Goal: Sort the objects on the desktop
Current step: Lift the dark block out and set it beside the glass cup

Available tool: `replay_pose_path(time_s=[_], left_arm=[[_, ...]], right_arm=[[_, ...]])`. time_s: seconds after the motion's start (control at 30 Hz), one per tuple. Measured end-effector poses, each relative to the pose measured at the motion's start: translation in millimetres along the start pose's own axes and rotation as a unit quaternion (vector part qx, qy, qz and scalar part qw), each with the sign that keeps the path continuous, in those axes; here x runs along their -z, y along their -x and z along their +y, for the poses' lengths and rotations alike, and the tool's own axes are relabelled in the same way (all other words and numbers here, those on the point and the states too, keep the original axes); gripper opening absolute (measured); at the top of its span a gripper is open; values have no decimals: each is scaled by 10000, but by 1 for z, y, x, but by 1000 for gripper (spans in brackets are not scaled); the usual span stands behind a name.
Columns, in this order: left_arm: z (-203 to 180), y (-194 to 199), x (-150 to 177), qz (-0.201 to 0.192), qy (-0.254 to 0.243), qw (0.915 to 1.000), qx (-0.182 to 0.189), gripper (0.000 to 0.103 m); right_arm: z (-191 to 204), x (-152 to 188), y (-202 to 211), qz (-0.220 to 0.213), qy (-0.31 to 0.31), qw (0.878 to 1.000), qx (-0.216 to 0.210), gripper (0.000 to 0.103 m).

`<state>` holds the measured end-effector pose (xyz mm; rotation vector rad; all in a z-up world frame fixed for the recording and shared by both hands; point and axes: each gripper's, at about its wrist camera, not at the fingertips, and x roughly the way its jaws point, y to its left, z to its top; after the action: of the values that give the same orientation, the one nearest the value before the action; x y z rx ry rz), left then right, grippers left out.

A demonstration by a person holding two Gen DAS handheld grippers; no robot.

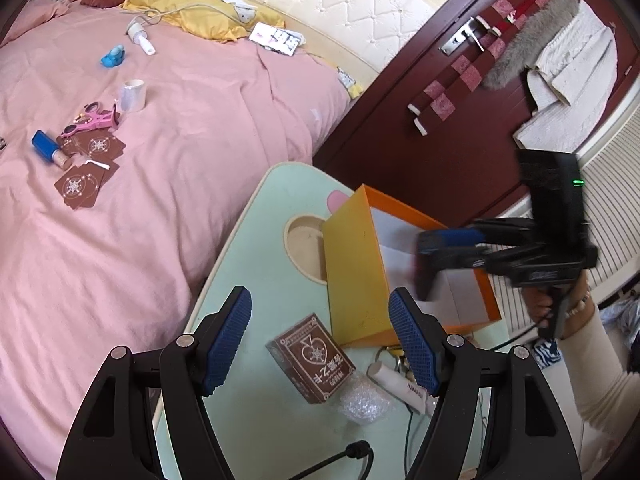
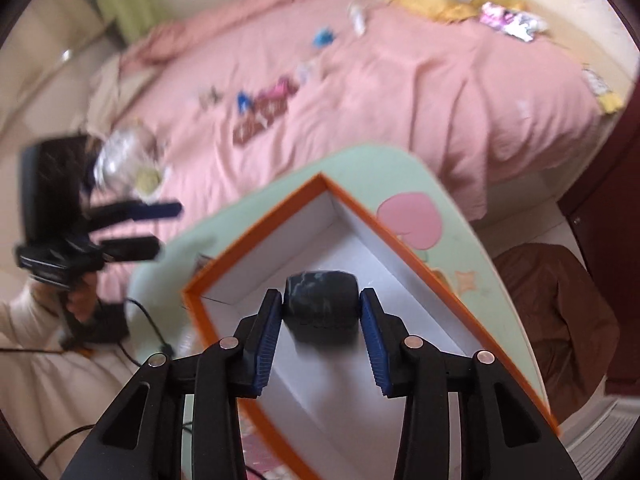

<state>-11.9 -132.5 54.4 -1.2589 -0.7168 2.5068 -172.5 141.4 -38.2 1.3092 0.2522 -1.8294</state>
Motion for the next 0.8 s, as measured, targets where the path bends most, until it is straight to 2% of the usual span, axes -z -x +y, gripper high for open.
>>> replay_pose_path(time_s=[0.13,0.3,0.4,0.6,0.67,0.7,0.77,0.8], left_arm=[[-4,-4,5,111,-48,9999,19,72],[-12,-7,8,199,-123,9997,69,72],[-18,-8,9,245,-212,9994,99,72],[-32,-15,14,469,-395,9980,162,72],[-35,-19,15,550,-454,9973,152,72],[-38,-22,15,600,-491,9969,131,72],[-41,-27,16,676,-532,9963,91,72],[-42,-30,16,721,-543,9959,83,72]], right_arm=[[13,30,34,-666,-452,9961,-357,38],[30,74,57,-1123,-934,9871,-660,38],[31,92,53,-1164,-1323,9808,-839,38],[18,121,17,-968,-1980,9725,-750,38],[18,127,13,-1002,-2090,9710,-579,43],[19,128,13,-1029,-2133,9704,-480,48],[20,130,18,-1100,-2169,9691,-411,52],[21,131,20,-1136,-2187,9684,-377,58]])
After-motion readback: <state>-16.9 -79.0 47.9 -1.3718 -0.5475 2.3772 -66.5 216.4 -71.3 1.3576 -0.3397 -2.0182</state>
